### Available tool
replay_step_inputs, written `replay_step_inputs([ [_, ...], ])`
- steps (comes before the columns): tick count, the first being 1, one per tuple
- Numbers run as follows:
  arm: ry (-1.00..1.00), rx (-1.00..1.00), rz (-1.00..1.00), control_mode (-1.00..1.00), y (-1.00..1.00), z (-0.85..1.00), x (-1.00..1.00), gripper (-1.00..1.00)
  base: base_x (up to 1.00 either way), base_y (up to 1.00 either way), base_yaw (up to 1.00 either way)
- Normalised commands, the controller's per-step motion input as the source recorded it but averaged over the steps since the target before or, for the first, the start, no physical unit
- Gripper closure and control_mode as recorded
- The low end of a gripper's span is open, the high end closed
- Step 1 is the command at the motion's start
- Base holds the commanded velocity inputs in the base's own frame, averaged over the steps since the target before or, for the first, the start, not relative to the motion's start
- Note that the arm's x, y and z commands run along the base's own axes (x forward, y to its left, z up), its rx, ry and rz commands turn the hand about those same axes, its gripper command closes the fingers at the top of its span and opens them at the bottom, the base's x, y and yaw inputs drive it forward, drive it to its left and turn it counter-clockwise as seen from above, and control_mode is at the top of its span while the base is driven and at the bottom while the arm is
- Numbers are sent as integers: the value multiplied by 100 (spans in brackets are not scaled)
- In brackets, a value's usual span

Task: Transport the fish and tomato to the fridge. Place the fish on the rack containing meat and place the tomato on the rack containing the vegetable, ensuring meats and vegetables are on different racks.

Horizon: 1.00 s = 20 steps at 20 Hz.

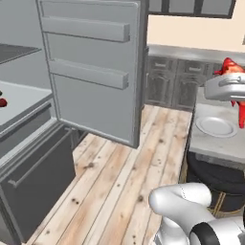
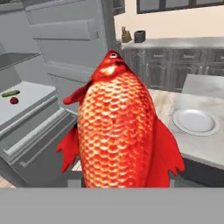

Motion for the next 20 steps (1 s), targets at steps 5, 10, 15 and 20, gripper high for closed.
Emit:
replay_step_inputs([
  [5, 0, 0, 0, 100, 0, 0, 0, 100, 1, 100, 50],
  [10, 0, 0, 0, 100, 0, 0, 0, 100, -2, 100, 38],
  [15, 0, 0, 0, 100, 0, 0, 0, 100, 62, 93, 37],
  [20, 0, 0, 0, 100, 0, 0, 0, 100, 99, 0, 44],
])
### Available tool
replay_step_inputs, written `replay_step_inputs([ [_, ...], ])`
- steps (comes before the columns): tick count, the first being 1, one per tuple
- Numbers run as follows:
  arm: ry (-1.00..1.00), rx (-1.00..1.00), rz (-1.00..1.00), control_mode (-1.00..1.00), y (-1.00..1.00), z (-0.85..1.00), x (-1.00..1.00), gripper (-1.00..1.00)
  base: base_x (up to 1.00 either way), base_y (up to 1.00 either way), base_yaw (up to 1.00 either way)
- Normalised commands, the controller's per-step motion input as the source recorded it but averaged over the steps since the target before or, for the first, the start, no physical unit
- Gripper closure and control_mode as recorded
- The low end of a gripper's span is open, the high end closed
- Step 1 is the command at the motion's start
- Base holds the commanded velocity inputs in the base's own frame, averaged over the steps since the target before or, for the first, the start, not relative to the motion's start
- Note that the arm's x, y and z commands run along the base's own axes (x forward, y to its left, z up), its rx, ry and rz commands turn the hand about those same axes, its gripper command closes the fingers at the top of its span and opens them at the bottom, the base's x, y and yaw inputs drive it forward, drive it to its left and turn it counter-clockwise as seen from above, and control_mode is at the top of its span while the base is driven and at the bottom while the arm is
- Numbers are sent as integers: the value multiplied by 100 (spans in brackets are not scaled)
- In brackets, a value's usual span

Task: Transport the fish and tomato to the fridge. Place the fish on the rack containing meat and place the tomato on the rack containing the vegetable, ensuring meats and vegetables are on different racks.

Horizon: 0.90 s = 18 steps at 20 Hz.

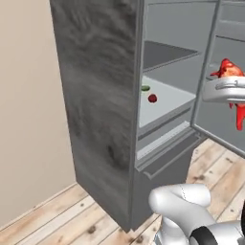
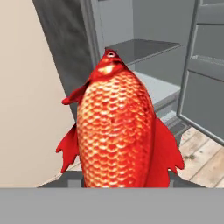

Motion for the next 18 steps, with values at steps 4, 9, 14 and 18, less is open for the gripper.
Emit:
replay_step_inputs([
  [4, 0, 0, 0, 100, 0, 0, 0, 100, 83, -50, 51],
  [9, 0, 0, 0, 100, 0, 0, 0, 100, 13, -95, 38],
  [14, 0, 0, 0, 100, 0, 0, 0, 100, 22, -67, 25],
  [18, 0, 0, 0, 100, 0, 0, 0, 100, 100, 1, 1],
])
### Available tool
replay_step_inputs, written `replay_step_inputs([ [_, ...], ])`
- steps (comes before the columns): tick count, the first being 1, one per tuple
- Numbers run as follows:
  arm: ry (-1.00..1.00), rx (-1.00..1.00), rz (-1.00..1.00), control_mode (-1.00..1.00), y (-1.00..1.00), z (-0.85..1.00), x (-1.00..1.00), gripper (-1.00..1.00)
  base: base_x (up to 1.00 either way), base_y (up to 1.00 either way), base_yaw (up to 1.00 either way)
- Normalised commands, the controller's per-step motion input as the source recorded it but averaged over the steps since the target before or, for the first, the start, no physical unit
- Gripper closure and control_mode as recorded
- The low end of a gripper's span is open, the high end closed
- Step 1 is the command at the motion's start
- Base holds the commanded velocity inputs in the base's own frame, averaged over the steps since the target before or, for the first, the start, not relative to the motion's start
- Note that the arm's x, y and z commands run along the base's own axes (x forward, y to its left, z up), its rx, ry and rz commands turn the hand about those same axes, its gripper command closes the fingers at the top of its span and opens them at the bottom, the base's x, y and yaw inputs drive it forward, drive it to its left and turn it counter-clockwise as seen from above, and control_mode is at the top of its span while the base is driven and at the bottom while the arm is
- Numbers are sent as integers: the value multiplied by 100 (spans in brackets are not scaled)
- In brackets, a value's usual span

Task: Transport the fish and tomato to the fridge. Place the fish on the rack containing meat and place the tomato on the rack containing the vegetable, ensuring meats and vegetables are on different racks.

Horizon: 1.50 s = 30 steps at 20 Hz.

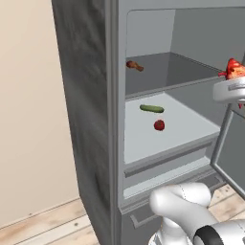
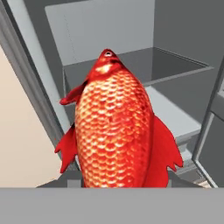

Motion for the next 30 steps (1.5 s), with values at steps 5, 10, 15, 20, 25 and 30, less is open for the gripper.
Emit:
replay_step_inputs([
  [5, 0, 0, 0, 100, 0, 0, 0, 100, 100, -6, 0],
  [10, 0, 0, 0, 100, 0, 0, 0, 100, 93, -36, 8],
  [15, 0, 0, 0, 100, 0, 0, 0, 100, 68, -31, 32],
  [20, 0, 0, 0, 100, 0, 0, 0, 100, 40, -26, 28],
  [25, 0, 0, 4, -100, -27, 0, 4, 100, 11, -8, 5],
  [30, 0, 0, 0, -100, -48, -5, 42, 100, 0, 0, 0],
])
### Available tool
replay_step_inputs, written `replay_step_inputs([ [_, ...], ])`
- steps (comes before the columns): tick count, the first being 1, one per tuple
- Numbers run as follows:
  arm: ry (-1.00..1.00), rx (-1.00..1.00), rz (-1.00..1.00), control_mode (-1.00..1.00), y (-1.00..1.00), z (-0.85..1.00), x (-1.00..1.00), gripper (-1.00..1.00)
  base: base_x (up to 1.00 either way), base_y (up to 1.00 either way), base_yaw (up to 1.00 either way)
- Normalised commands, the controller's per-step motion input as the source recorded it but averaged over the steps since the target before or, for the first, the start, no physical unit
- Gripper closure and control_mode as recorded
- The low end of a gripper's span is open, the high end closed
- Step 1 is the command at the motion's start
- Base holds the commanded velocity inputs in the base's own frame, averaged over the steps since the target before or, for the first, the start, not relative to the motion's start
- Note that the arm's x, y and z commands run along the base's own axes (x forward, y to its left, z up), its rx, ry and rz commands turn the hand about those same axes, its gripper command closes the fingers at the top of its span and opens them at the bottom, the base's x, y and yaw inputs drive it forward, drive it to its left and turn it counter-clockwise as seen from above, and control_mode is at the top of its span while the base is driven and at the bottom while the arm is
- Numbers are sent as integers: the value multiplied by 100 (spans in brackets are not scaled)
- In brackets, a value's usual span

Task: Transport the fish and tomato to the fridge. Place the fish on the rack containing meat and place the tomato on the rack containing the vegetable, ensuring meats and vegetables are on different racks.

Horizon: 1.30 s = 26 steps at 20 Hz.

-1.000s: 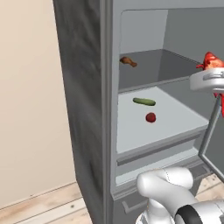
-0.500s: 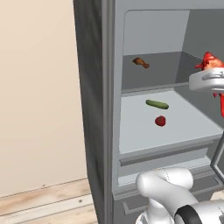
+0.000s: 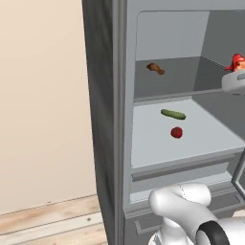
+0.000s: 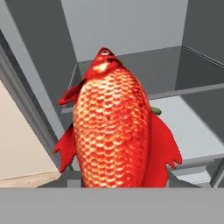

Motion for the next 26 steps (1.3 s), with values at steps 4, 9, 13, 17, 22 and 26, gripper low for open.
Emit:
replay_step_inputs([
  [4, 0, 0, 0, -100, -51, -22, 60, 100, 0, 0, 0],
  [9, 0, 0, 1, -100, -47, -44, 73, 100, 0, 0, 0],
  [13, 0, 0, 0, -100, -18, -56, 91, 100, 0, 0, 0],
  [17, 0, 0, 0, -100, -5, -40, 97, 100, 0, 0, 0],
  [22, 10, 0, 0, -100, 0, -9, 81, 100, 0, 0, 0],
  [26, 7, 0, 0, -100, 0, 0, 66, 100, 0, 0, 0],
])
